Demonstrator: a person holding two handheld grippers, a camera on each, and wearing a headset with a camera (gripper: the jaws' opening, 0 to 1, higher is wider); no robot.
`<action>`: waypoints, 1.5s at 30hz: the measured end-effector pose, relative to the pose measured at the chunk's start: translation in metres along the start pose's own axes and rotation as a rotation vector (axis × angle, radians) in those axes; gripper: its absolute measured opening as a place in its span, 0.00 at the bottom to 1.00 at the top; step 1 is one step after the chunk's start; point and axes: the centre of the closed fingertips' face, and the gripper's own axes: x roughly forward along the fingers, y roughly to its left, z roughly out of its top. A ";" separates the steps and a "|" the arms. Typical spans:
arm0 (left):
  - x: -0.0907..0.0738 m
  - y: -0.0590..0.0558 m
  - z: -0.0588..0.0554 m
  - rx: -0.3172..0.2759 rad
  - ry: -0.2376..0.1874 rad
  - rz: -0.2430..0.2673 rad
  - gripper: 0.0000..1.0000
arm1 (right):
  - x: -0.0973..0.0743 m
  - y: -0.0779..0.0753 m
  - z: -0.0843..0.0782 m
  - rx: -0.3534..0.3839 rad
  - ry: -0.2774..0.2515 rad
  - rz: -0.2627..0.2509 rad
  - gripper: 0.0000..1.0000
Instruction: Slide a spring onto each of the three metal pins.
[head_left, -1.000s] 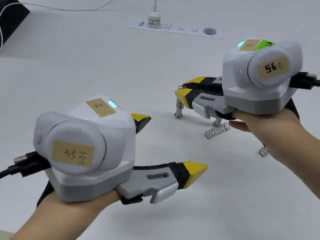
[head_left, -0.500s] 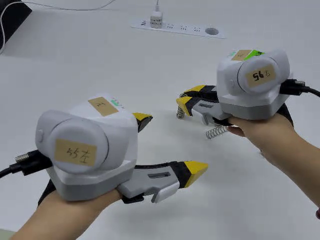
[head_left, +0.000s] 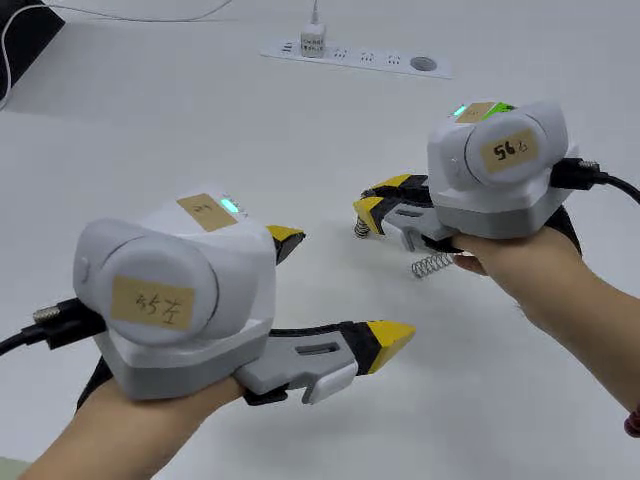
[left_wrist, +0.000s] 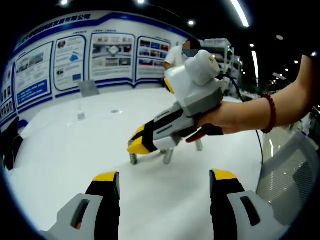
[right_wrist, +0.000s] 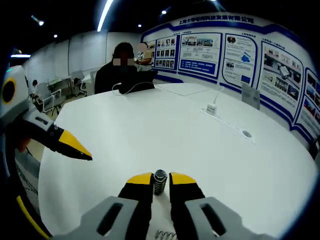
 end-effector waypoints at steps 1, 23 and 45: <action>0.000 0.000 0.000 0.000 0.000 0.002 0.75 | -0.001 -0.001 0.000 0.005 0.001 -0.001 0.16; 0.002 -0.002 0.007 0.037 -0.028 0.014 0.70 | -0.046 -0.005 0.016 0.117 -0.047 -0.006 0.33; 0.036 -0.007 0.015 0.191 0.035 -0.038 0.55 | -0.105 -0.022 0.011 0.189 -0.119 -0.067 0.41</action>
